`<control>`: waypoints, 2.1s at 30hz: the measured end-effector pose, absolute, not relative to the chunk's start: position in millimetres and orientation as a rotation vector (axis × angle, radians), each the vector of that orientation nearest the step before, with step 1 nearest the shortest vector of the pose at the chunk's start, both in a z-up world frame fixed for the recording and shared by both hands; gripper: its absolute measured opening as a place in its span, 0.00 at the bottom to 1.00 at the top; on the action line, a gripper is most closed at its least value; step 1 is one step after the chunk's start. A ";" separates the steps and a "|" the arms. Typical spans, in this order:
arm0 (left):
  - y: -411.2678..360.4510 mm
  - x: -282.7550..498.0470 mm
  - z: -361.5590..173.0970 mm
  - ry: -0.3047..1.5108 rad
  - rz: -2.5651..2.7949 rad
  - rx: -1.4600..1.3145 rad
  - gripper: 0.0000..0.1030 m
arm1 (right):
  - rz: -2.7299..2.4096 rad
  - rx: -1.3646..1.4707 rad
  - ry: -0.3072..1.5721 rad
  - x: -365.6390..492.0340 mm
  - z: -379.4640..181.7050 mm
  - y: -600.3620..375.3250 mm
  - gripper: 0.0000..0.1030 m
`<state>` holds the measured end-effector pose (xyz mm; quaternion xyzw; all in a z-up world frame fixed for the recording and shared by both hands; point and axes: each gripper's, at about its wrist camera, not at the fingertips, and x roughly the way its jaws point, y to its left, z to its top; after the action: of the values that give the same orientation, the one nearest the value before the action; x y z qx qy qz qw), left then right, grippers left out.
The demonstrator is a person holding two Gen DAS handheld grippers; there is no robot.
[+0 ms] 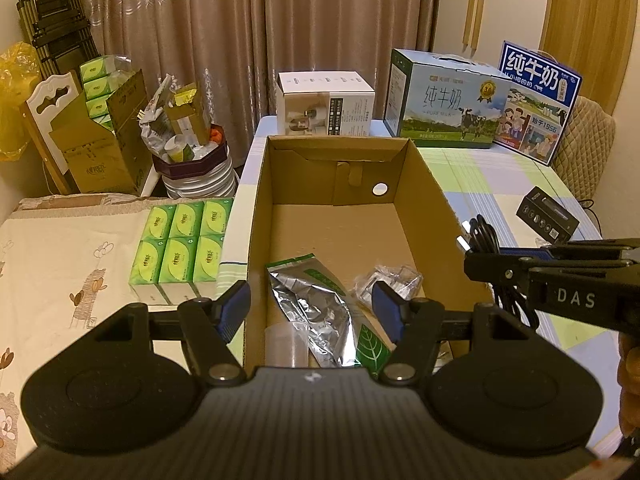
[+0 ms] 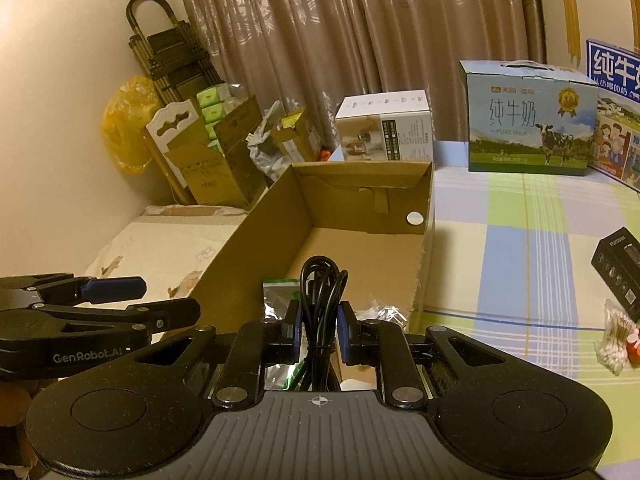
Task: Organize objects
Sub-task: 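Lower the black cable into the box and open the right gripper, then move both grippers back toward the cotton swabs and toy figure on the table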
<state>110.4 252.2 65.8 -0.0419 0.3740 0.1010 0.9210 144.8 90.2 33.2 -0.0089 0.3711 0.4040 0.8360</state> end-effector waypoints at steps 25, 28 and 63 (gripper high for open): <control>231.6 104.3 71.7 0.746 0.192 -0.097 0.66 | 0.802 0.072 0.763 149.5 40.0 37.2 0.66; 222.9 102.8 77.9 0.732 0.183 -0.094 0.68 | 0.774 0.074 0.736 146.4 45.4 18.1 0.66; -3.1 162.4 48.4 0.716 -0.100 0.001 0.99 | 0.327 0.041 0.756 176.4 23.5 -269.4 0.66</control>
<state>162.4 -3.1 48.4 0.0003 0.3502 -0.0488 0.9354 176.4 -269.4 23.5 0.0198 0.3676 0.1587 0.9161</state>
